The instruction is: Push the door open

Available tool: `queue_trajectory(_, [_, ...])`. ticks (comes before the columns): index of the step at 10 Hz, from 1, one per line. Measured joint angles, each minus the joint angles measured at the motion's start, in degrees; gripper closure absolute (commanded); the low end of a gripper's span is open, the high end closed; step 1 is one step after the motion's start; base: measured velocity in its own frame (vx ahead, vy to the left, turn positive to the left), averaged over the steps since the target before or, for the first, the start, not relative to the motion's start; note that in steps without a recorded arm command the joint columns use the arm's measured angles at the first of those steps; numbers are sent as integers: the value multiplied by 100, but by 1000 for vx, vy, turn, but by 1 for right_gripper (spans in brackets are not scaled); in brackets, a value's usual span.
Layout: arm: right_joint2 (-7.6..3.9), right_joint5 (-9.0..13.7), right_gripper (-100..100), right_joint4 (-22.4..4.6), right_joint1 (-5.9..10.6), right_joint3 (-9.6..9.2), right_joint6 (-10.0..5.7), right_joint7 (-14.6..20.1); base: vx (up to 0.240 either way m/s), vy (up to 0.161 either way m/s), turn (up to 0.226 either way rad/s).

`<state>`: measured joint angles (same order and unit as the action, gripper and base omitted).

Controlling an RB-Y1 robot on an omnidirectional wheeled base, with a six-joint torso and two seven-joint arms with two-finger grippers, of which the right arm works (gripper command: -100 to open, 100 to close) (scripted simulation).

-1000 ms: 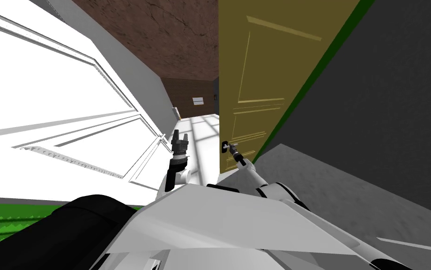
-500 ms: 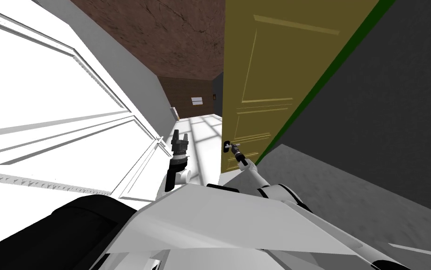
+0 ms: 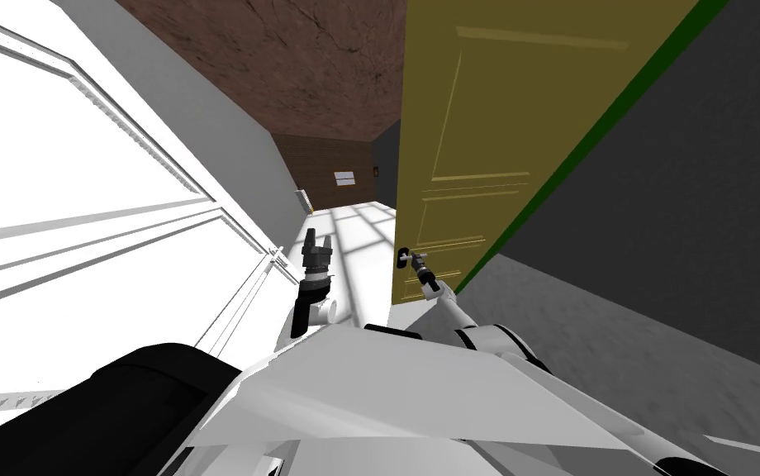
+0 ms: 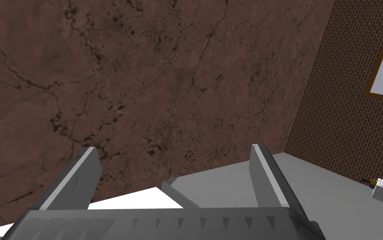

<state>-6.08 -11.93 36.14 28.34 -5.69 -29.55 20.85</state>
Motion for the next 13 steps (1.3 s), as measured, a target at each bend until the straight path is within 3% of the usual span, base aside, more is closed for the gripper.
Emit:
queue_trajectory(1, [-8,37,100,-73,8,87,-49,-61,152,206,-99])
queue_trajectory(2, [-45,55,100,150,-135,121,51,-82,126,191,-85])
queue_trajectory(3, [-67,86,100,147,-120,188,109,-112,162,157,-63])
queue_trajectory(5, [-92,170,100,-141,9,371,13,-230,153,175,-63])
queue_trajectory(7, [-128,217,100,-14,-17,483,130,-293,142,159,-49])
queue_trajectory(10, [-172,272,100,-88,9,610,91,-366,104,92,-34])
queue_trajectory(13, [-189,323,100,-26,-88,709,160,-443,155,119,-61])
